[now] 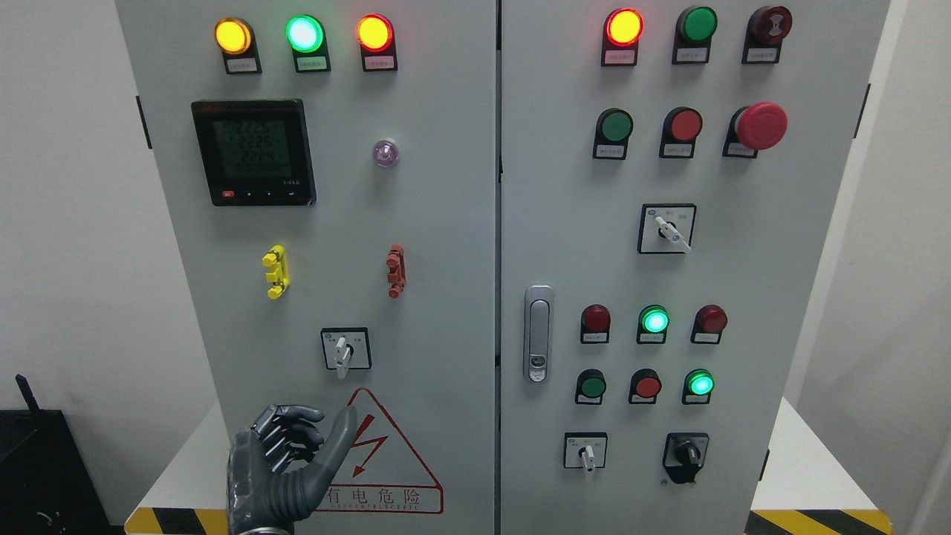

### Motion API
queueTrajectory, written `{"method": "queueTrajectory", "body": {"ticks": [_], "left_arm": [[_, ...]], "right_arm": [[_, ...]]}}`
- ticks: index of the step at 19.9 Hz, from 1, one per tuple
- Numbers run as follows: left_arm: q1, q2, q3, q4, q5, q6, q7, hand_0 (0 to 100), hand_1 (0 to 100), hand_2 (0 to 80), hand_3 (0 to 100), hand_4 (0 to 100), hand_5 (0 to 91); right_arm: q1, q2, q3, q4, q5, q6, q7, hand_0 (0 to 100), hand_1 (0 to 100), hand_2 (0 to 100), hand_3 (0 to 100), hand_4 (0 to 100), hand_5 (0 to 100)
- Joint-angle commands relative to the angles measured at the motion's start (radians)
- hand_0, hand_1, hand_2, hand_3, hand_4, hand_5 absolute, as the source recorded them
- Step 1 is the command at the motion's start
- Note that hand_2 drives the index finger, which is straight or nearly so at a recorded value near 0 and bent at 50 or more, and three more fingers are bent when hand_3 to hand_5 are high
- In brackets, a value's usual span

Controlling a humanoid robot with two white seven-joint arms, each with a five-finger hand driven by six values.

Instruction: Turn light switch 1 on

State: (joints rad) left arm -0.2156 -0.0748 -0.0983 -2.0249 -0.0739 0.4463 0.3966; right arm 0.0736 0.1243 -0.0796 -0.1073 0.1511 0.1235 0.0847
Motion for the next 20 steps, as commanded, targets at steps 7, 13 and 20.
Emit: {"method": "queueTrajectory", "body": {"ticks": [7, 13, 20], "left_arm": [[-0.045, -0.057, 0.037, 0.037, -0.076, -0.003, -0.035, 1, 72, 57.2, 81, 80, 68.1], [-0.071, -0.060, 0.035, 0.055, -0.080, 0.005, -0.035, 1, 72, 56.3, 80, 79, 67.9], [-0.094, -0.063, 0.037, 0.058, -0.080, 0.029, -0.033, 1, 72, 55.9, 79, 78, 66.1]], "right_arm": [[0.000, 0.000, 0.000, 0.001, -0.001, -0.001, 0.000, 30, 0, 0, 0, 0, 0], [0.000, 0.000, 0.000, 0.000, 0.001, -0.001, 0.000, 30, 0, 0, 0, 0, 0], [0.000, 0.000, 0.000, 0.000, 0.001, -0.001, 0.000, 30, 0, 0, 0, 0, 0]]}}
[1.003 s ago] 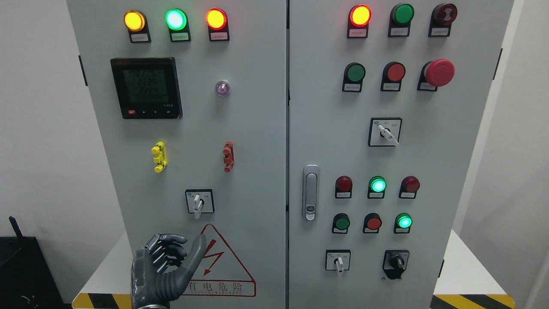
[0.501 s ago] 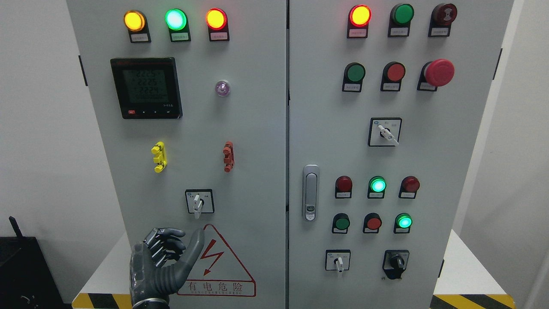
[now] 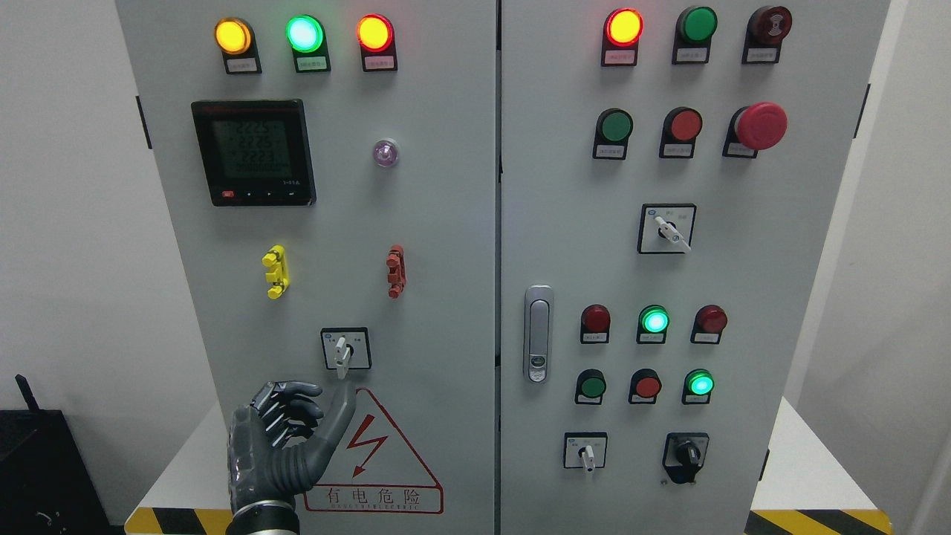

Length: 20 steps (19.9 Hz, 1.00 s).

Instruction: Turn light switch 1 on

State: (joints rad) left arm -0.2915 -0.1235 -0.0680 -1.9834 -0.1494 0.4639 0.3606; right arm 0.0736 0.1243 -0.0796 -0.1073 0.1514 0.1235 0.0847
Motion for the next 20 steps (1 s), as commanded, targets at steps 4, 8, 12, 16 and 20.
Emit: {"method": "queueTrajectory", "body": {"ticks": [4, 8, 12, 16, 20], "left_arm": [[-0.023, -0.015, 0.005, 0.021, -0.006, 0.015, 0.005, 1, 72, 55.8, 79, 78, 66.0], [-0.031, -0.016, 0.005, 0.023, -0.007, 0.033, 0.005, 2, 72, 55.7, 79, 78, 65.9], [-0.040, -0.018, 0.005, 0.023, -0.007, 0.041, 0.006, 4, 72, 55.4, 79, 78, 65.5], [-0.047, -0.019, 0.005, 0.026, -0.007, 0.055, 0.006, 5, 73, 55.2, 79, 78, 65.7], [-0.061, -0.019, 0.002, 0.035, -0.012, 0.056, 0.006, 7, 73, 55.2, 79, 78, 65.6]], "right_arm": [[0.000, 0.000, 0.000, 0.000, 0.000, -0.001, 0.000, 30, 0, 0, 0, 0, 0], [0.000, 0.000, 0.000, 0.000, 0.000, -0.001, 0.000, 30, 0, 0, 0, 0, 0], [0.000, 0.000, 0.000, 0.000, 0.000, -0.001, 0.000, 30, 0, 0, 0, 0, 0], [0.000, 0.000, 0.000, 0.000, 0.000, -0.001, 0.000, 30, 0, 0, 0, 0, 0], [0.000, 0.000, 0.000, 0.000, -0.001, -0.001, 0.000, 30, 0, 0, 0, 0, 0]]}}
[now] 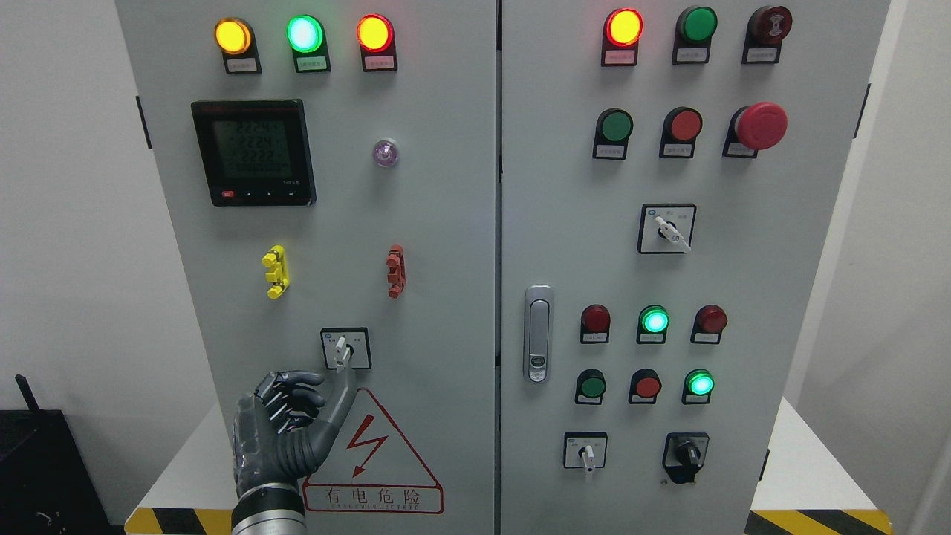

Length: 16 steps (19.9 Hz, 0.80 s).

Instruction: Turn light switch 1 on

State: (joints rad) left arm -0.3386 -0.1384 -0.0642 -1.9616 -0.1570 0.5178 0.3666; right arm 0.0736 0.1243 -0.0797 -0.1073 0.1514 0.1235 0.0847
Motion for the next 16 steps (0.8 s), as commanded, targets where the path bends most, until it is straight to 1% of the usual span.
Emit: {"method": "queueTrajectory", "body": {"ticks": [1, 8, 16], "left_arm": [[-0.014, -0.004, -0.002, 0.015, -0.009, 0.002, 0.000, 7, 73, 55.2, 79, 78, 65.6], [-0.033, -0.006, -0.003, 0.027, -0.030, 0.014, -0.001, 13, 74, 55.2, 79, 78, 65.0], [-0.037, -0.009, -0.011, 0.029, -0.026, 0.033, -0.001, 17, 74, 55.5, 79, 78, 65.1]], "right_arm": [[0.000, 0.000, 0.000, 0.000, 0.000, -0.001, 0.000, 30, 0, 0, 0, 0, 0], [0.000, 0.000, 0.001, 0.000, -0.001, -0.001, 0.000, 30, 0, 0, 0, 0, 0], [0.000, 0.000, 0.000, 0.000, 0.000, -0.001, 0.000, 30, 0, 0, 0, 0, 0]]}}
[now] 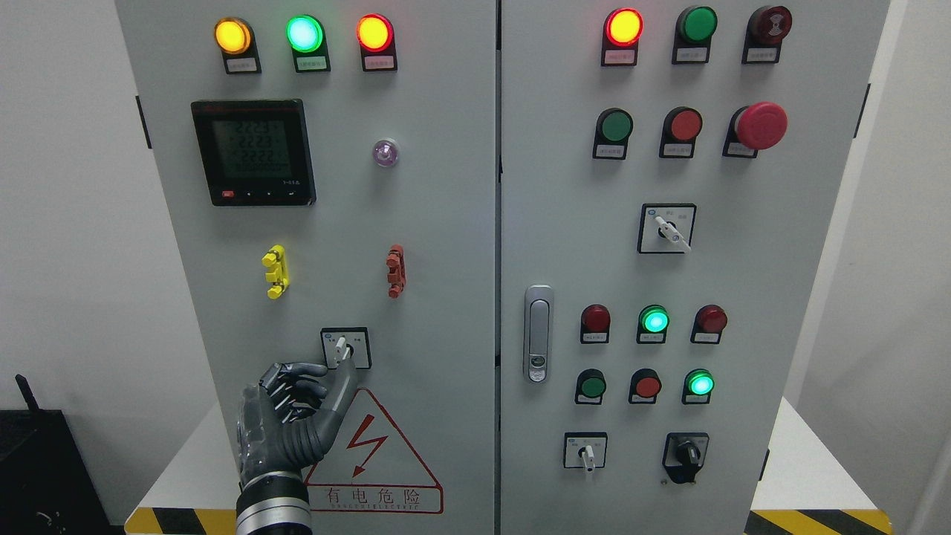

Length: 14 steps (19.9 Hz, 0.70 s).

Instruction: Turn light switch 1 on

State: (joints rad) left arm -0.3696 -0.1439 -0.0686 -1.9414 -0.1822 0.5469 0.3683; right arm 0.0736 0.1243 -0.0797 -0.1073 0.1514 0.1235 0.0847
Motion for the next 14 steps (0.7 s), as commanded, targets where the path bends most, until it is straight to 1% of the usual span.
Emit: {"method": "queueTrajectory", "body": {"ticks": [1, 14], "left_arm": [[-0.009, -0.003, -0.007, 0.009, 0.000, 0.004, -0.003, 17, 74, 55.5, 79, 78, 65.1], [-0.022, -0.005, -0.008, 0.018, 0.001, 0.011, -0.003, 18, 74, 55.6, 80, 78, 65.1]], "right_arm": [[0.000, 0.000, 0.000, 0.000, -0.001, -0.001, 0.000, 30, 0, 0, 0, 0, 0], [0.000, 0.000, 0.000, 0.000, 0.000, -0.001, 0.000, 30, 0, 0, 0, 0, 0]]}}
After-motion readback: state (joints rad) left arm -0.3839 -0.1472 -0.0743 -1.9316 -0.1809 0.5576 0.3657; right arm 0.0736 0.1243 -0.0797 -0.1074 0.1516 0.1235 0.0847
